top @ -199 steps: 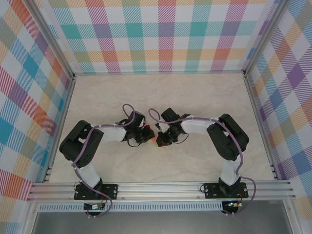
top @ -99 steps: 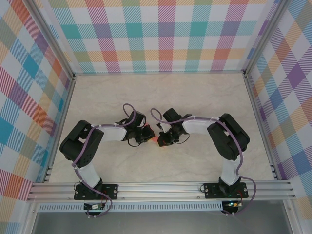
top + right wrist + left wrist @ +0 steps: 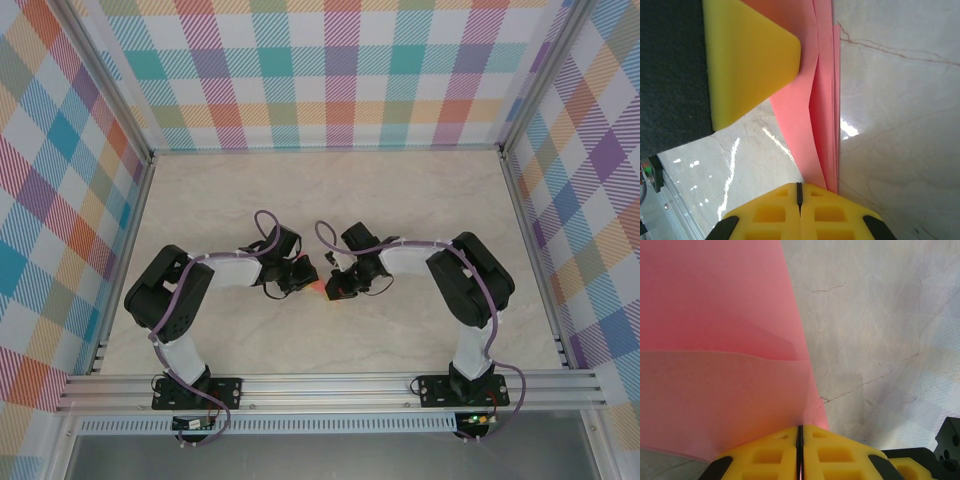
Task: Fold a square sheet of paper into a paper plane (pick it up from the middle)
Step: Fold the wing for the fifth time at the center of the table.
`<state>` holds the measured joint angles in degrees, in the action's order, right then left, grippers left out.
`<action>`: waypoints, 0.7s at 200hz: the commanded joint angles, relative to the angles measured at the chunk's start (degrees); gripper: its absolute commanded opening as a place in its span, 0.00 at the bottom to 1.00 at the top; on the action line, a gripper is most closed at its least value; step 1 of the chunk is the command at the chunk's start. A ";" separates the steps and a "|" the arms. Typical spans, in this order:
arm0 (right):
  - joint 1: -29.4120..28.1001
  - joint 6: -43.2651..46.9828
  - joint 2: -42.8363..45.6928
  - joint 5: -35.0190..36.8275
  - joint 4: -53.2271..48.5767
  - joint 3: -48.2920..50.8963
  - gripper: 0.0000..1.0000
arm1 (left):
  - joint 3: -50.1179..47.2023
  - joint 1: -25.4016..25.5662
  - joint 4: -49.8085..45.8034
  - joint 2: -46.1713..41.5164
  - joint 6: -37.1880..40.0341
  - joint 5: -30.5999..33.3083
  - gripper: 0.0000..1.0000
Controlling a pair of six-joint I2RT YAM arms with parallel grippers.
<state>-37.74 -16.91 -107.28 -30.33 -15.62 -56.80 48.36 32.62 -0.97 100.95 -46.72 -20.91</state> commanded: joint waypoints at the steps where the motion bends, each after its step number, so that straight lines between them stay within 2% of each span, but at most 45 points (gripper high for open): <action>1: 1.03 1.70 0.64 1.48 -6.19 4.57 0.00 | -2.39 0.07 -9.13 5.21 1.46 9.92 0.09; 50: 3.04 0.65 6.60 0.72 -5.41 9.73 0.00 | -2.40 -0.01 -8.43 5.23 1.62 9.48 0.09; 92: 2.86 -0.04 10.81 -0.13 -6.72 5.61 0.01 | -2.15 0.05 -7.10 4.79 2.02 7.94 0.09; 140: -0.40 -1.82 4.70 -0.31 -3.61 -2.35 0.01 | -2.13 0.07 -5.50 4.83 1.96 6.72 0.09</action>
<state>-36.58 -17.56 -99.37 -30.15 -20.43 -55.20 48.60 32.62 -0.95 101.10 -45.76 -21.12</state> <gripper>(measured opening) 0.045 0.093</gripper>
